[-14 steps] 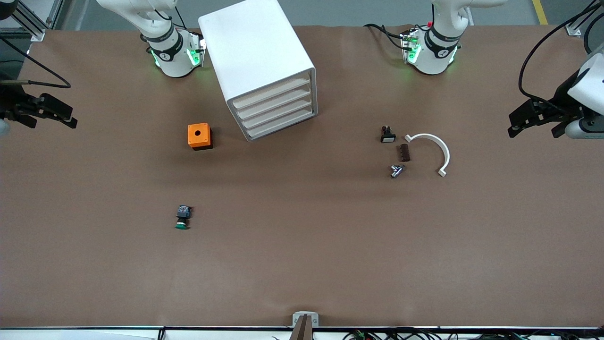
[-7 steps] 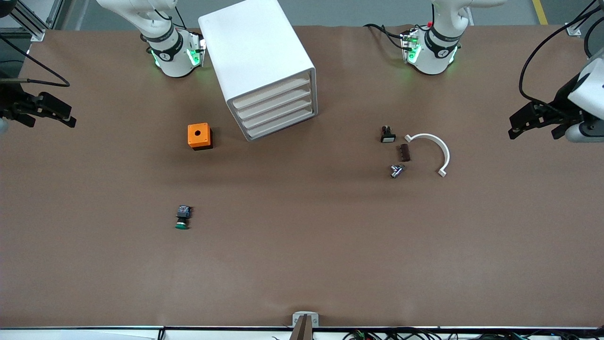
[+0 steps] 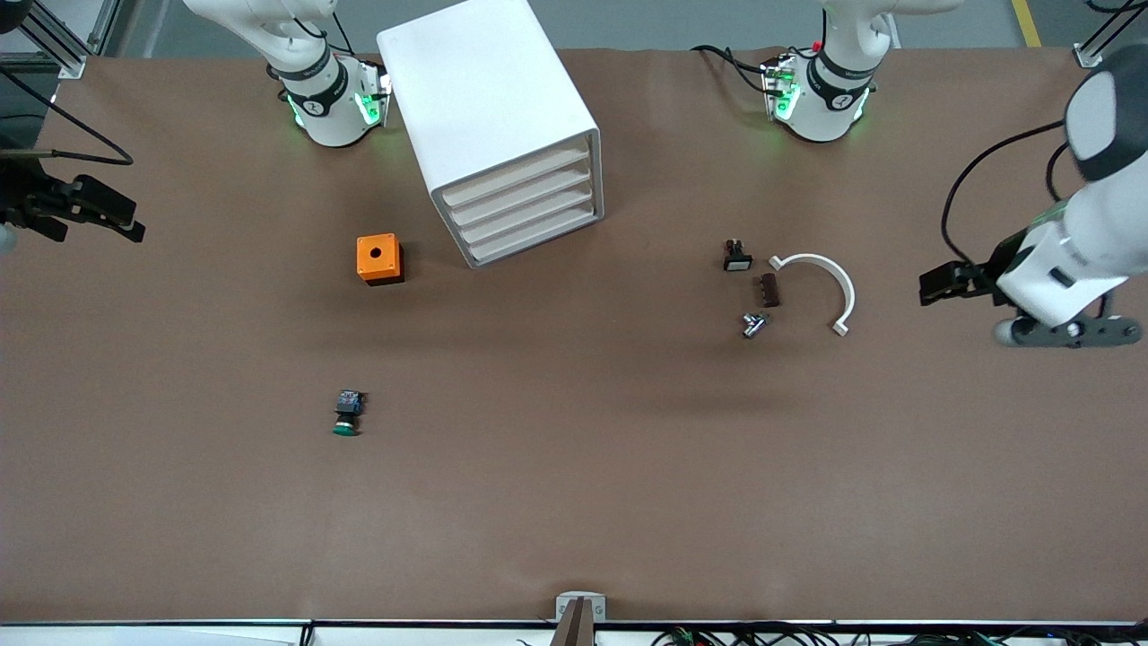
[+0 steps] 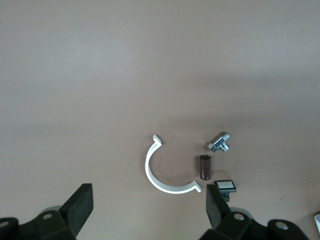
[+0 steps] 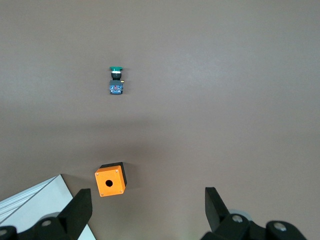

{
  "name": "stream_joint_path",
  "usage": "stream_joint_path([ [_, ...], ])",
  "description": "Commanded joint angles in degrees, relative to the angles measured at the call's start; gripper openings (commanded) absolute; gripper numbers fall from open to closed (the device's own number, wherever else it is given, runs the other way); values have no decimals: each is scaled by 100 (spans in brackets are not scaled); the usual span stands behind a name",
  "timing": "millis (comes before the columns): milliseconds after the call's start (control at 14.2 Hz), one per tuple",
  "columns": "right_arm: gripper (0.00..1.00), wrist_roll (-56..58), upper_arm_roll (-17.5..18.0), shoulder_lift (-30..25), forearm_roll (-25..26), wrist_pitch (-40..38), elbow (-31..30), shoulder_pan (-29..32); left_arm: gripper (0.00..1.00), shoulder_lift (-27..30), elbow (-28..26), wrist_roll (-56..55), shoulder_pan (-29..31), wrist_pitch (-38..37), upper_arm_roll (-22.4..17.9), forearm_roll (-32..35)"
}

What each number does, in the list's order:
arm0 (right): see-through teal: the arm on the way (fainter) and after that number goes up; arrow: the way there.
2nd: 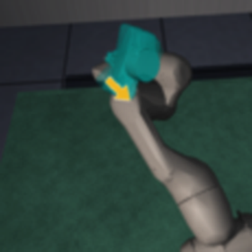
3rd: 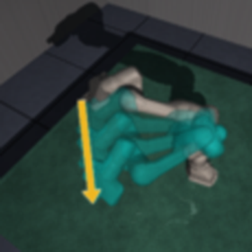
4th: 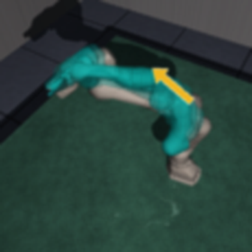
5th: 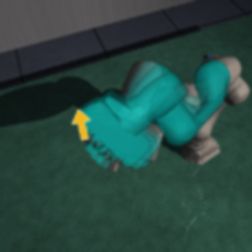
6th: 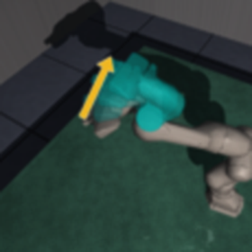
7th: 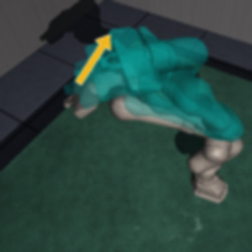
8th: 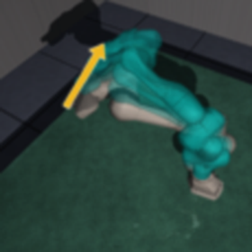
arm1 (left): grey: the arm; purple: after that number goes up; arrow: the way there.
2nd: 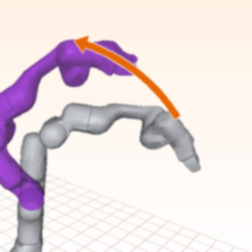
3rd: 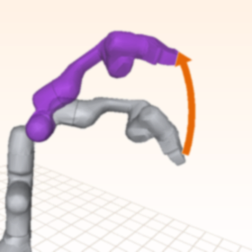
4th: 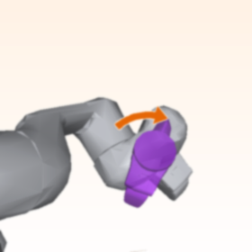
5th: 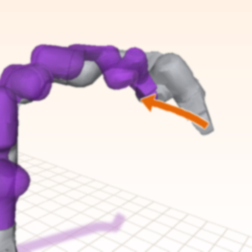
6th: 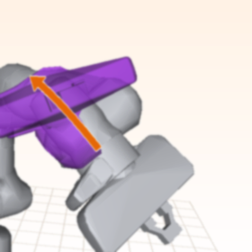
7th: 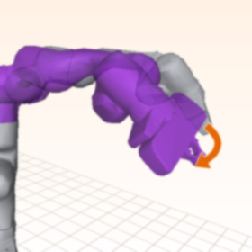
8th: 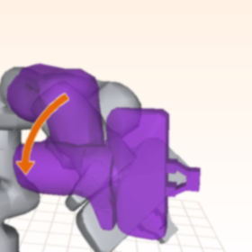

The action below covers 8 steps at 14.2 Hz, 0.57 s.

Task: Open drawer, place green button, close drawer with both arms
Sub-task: 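Reach the left gripper to the white cabinet's drawer handle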

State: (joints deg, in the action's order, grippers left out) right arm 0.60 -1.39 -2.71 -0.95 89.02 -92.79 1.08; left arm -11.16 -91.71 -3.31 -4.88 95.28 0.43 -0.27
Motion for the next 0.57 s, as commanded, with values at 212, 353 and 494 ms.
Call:
stream_joint_path([
  [212,100,20,86,-221,16,81,-231,102,99,-712,136,-265,-557,-98,28,-61],
  [353,100,20,86,-221,-2,81,-231,102,99,-931,197,-1097,-951,-176,36,-157],
  [494,100,20,86,-221,-19,81,-231,102,100,-1273,460,-2291,-1304,-246,36,-892],
])
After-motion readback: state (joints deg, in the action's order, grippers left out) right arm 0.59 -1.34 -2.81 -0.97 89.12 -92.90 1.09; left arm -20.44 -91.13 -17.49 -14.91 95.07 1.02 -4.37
